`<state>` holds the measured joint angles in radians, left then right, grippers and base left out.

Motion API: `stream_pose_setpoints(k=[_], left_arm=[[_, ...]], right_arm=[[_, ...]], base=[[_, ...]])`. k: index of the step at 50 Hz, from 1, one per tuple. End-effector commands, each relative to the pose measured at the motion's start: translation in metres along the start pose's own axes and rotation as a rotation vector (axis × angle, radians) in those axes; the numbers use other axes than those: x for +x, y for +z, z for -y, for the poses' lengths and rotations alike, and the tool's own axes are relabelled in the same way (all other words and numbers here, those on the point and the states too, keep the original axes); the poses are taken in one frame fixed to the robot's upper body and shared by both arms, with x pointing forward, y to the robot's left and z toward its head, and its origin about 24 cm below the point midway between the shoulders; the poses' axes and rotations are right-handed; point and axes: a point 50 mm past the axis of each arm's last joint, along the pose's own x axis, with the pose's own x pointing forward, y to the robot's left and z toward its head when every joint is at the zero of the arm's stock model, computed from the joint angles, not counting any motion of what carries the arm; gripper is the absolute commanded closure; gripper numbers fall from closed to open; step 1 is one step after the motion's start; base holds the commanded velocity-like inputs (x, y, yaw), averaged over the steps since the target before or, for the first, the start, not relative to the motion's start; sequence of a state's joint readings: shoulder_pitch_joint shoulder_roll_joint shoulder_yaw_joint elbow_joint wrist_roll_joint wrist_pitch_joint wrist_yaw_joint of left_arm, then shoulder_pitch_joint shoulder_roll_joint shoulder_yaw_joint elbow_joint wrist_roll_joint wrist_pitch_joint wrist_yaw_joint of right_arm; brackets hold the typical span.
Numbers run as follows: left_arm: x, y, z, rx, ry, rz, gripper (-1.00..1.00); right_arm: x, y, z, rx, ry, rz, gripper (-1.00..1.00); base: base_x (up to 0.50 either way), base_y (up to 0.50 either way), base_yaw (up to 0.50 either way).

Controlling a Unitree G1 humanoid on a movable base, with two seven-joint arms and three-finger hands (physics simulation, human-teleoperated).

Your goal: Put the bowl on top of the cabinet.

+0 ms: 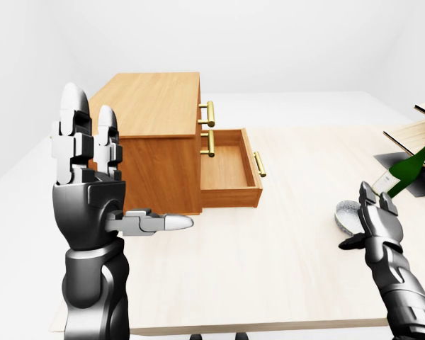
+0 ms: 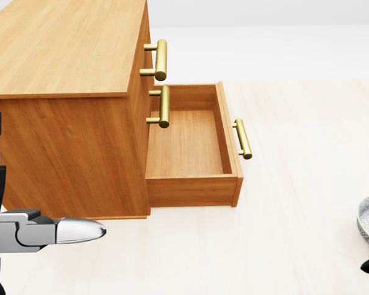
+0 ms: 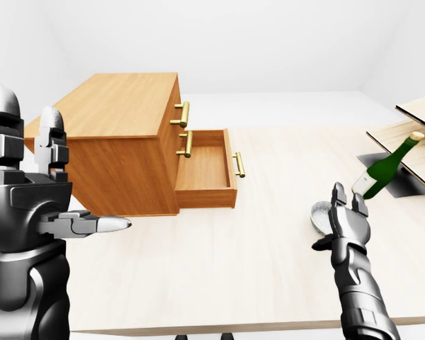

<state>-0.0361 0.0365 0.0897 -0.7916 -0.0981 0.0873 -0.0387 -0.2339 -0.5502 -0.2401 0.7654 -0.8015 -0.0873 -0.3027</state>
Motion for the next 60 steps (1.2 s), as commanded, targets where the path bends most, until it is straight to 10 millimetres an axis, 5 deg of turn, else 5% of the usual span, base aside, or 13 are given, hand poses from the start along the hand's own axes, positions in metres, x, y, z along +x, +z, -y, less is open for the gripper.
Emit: stream_pose_setpoints(k=[1, 60], left_arm=[[0.000, 0.000, 0.000, 0.000, 0.000, -0.002, -1.00], [-0.001, -0.002, 0.001, -0.001, -0.003, -0.009, -1.00]], right_arm=[[0.000, -0.003, -0.003, -0.014, 0.003, -0.016, -1.00], [0.003, -0.013, -0.016, -0.052, 0.021, -0.088, -1.00]], base=[[0.00, 0.00, 0.00], [0.00, 0.00, 0.00]])
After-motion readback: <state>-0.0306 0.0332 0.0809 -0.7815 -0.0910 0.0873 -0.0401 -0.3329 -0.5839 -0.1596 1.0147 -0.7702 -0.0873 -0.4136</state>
